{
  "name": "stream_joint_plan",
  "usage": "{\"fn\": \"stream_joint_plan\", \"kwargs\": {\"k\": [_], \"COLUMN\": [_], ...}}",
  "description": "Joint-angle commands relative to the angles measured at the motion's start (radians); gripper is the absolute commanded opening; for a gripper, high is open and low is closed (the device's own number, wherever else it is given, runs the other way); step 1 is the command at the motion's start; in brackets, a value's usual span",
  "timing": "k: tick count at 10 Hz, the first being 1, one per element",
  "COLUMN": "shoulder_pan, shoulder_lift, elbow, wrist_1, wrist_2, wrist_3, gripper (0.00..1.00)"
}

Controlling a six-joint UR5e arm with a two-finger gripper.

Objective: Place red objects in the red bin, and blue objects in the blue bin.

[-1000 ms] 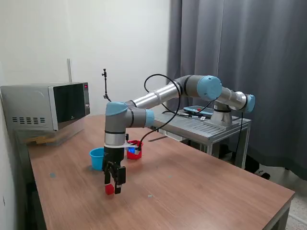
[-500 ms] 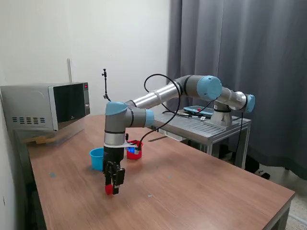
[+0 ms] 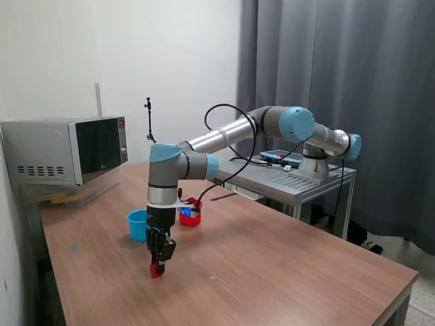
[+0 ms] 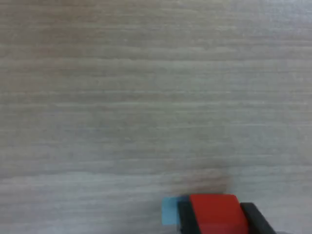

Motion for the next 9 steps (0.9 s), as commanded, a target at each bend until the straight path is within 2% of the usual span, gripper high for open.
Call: {"fn": "stream_joint_plan", "kwargs": {"k": [1, 2, 3, 4, 6, 7, 8, 9], "shoulder_pan": [0.000, 0.000, -0.006, -0.013, -0.035, -0.043, -0.047, -0.050], "shoulder_lift": [-0.012, -0.053, -0.111, -0.176, -0.304, -0.366, -0.420, -0.463], "elbow": [0.005, 0.017, 0.049, 0.098, 0.292, 0.392, 0.467, 0.516], "wrist_1": [0.001, 0.002, 0.004, 0.010, 0.043, 0.100, 0.112, 0.144], "wrist_2": [-0.003, -0.017, -0.054, -0.107, -0.247, -0.272, -0.275, -0.276], "wrist_3": [0.001, 0.003, 0.038, 0.071, 0.197, 0.248, 0.304, 0.397], "gripper": [0.00, 0.00, 0.00, 0.00, 0.00, 0.00, 0.00, 0.00]}}
